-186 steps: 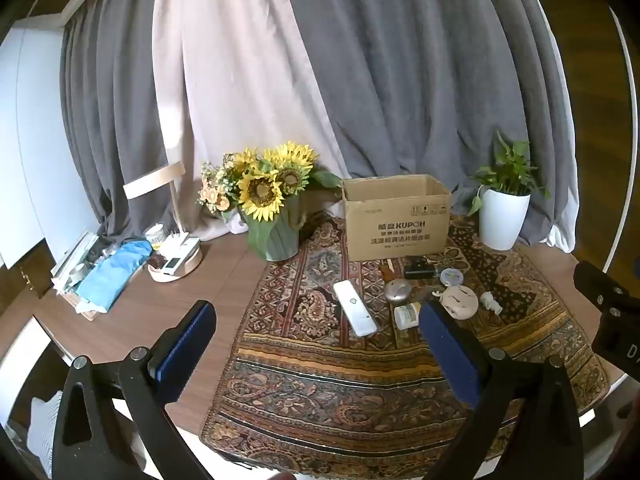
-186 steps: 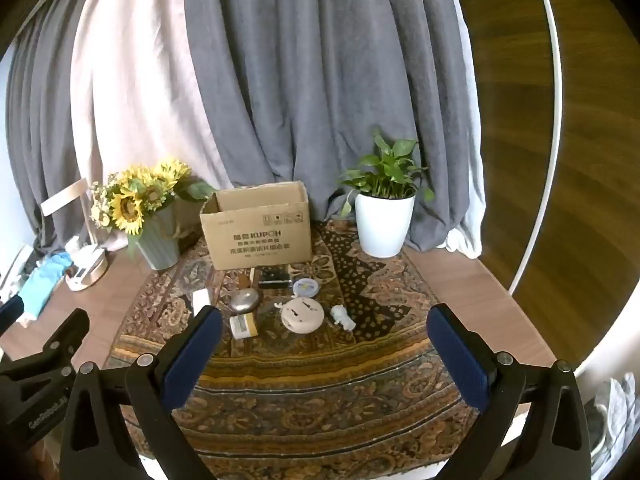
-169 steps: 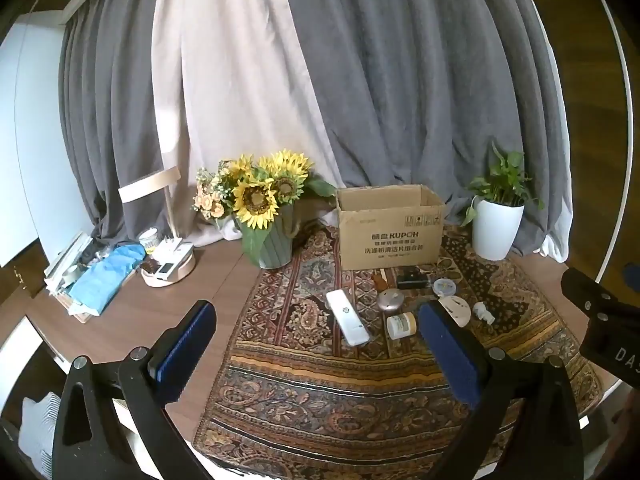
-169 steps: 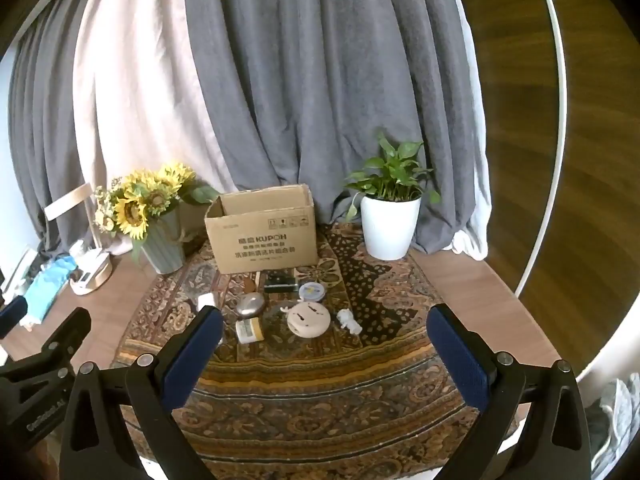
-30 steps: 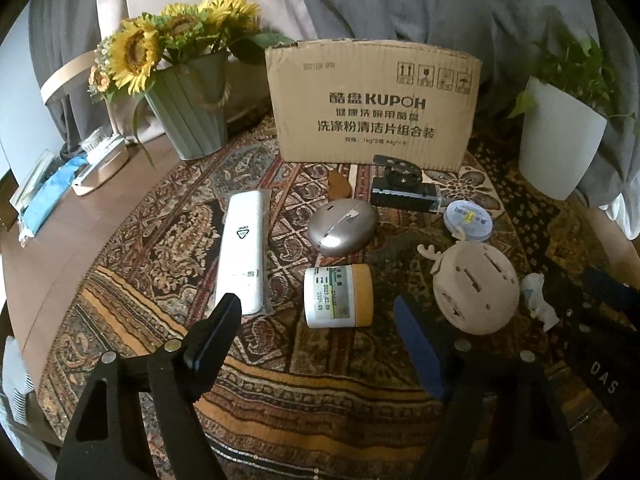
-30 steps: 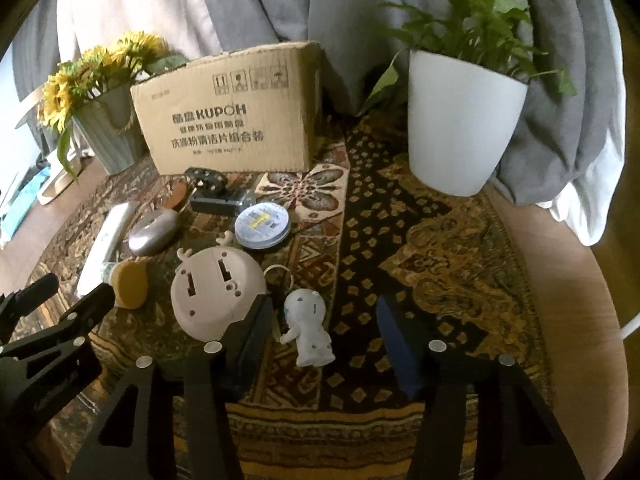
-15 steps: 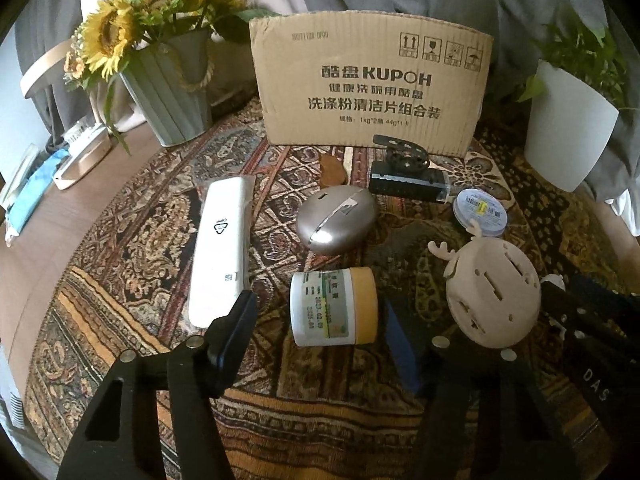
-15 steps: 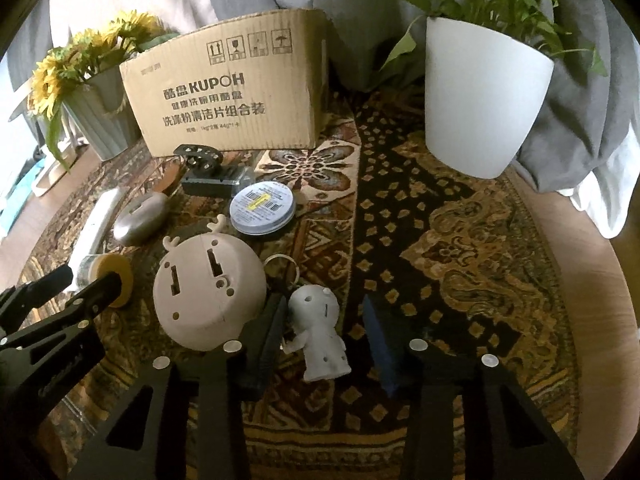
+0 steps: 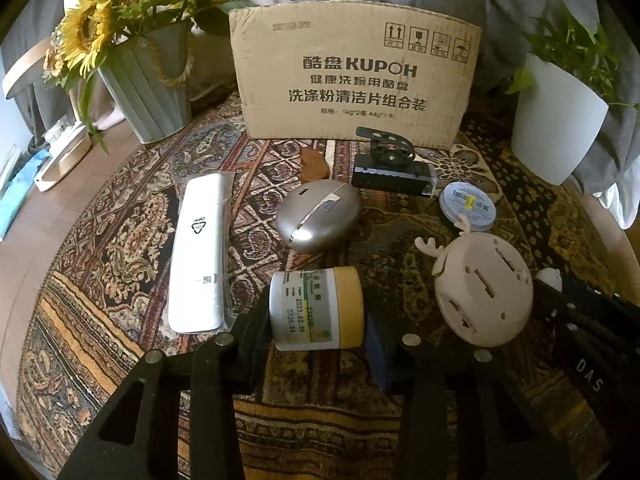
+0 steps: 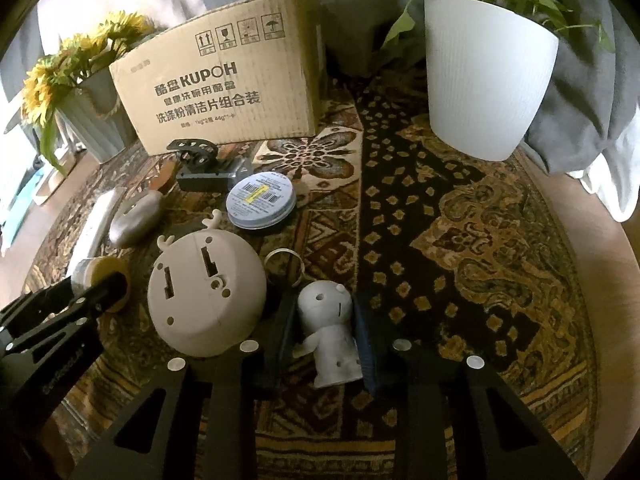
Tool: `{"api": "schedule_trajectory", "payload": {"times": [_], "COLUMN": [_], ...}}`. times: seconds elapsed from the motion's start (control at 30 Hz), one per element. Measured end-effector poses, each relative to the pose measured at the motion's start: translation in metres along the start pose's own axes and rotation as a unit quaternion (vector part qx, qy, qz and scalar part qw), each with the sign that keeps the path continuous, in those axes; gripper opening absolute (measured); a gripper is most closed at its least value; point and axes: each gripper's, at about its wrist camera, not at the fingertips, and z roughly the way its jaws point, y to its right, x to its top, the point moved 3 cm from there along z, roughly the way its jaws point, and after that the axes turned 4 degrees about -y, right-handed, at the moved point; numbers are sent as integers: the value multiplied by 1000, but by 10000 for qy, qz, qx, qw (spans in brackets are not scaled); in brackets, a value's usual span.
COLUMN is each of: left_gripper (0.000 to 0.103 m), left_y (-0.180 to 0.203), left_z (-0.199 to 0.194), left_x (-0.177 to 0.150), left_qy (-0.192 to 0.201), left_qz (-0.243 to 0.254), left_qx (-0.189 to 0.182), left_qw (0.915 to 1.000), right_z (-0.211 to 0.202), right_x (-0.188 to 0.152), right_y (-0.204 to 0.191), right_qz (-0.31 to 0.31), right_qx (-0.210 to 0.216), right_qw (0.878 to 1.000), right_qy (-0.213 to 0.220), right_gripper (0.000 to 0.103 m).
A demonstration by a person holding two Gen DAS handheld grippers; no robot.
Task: Organize rigid objects
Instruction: 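Close left tool on the cream jar while right tool grasps the white figurine, then lift and carry the jar with left tool into the box while right tool carries the figurine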
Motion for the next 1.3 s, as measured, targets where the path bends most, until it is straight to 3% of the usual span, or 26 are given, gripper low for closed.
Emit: {"api": "schedule_trajectory", "payload": {"times": [0.57, 0.9, 1.3], "left_gripper": [40, 40, 40], "left_y": [-2, -15, -35], "left_z": [-61, -112, -141], "left_x": [12, 42, 88], "left_qy": [368, 875, 1382], "left_qz": [198, 226, 244], "left_qx": [-248, -291, -275], "left_qw": [9988, 9955, 9897], "right_z": [-71, -124, -162], "right_x": [8, 26, 69], "right_y": [-10, -28, -59], "right_qz": [49, 22, -217], "right_qx": [-84, 36, 85], "right_qw": [9978, 9930, 9821], "right_qy": [657, 1178, 1867], "right_gripper": [29, 29, 29]}}
